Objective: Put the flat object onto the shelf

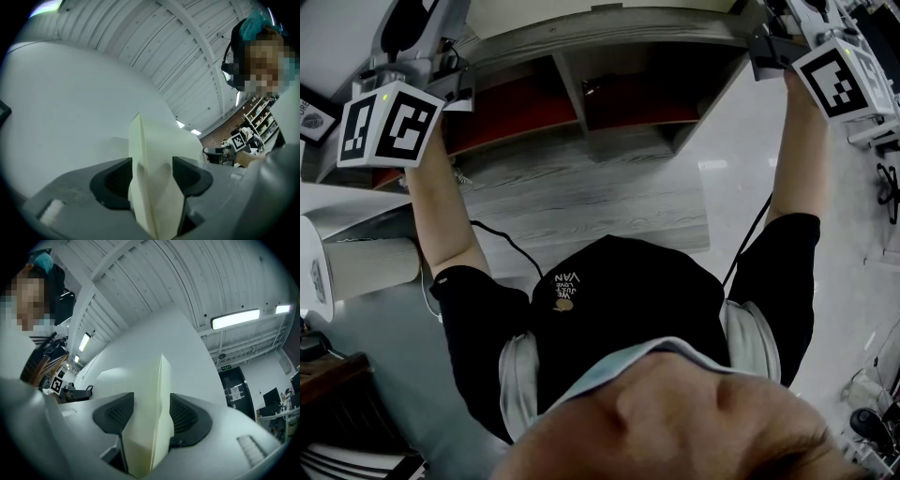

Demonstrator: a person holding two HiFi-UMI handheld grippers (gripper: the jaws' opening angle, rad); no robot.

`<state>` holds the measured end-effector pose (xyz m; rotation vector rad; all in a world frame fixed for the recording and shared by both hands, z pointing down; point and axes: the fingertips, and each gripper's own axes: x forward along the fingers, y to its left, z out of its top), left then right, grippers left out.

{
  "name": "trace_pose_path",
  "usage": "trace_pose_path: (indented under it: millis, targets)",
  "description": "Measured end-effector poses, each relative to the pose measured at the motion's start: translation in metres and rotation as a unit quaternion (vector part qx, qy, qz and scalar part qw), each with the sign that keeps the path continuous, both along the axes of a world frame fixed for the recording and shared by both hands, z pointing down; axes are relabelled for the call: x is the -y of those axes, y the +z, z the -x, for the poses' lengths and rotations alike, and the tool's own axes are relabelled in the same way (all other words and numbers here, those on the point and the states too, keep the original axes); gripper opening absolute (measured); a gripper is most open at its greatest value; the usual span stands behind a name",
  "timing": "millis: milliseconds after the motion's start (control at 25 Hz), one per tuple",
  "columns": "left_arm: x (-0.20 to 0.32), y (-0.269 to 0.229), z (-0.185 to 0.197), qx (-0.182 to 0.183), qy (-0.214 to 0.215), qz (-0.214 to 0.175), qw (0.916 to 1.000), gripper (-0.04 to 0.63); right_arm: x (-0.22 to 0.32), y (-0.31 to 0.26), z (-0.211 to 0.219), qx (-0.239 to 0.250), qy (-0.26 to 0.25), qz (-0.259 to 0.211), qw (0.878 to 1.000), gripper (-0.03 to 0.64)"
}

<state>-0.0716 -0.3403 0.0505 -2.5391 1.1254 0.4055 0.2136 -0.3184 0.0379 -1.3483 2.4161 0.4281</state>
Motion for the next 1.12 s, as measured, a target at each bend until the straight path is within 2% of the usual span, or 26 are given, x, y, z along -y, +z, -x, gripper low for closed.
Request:
trace_pose_path:
  millis: [160,680,920,1040,1120]
  targets:
    - [-0.003,0.002,0.004,-0.004,-0.001,0.001,1.0000,0.270,-0.002,0.004,-0.001,0.004,0.001,-0.001,1.000,0.232]
    - [-0.020,0.008,0.018,-0.026,0.000,0.001,0.9997,0.270,-0.037,-0.006,0.002,0.021,0.018,-0.046,0.999,0.232]
    - [-0.039,0.010,0.015,-0.020,0.010,-0.006,0.9997,0.268,-0.055,-0.001,0.009,0.025,0.013,-0.048,0.998,0.215]
    - [-0.046,0.014,0.011,-0.007,0.011,-0.012,0.9998,0.268,-0.061,0.005,0.011,0.026,0.013,-0.045,0.999,0.184]
    - [-0.053,0.016,0.010,-0.004,0.010,-0.018,0.9998,0.247,-0.066,0.007,0.011,0.029,0.013,-0.045,0.998,0.172]
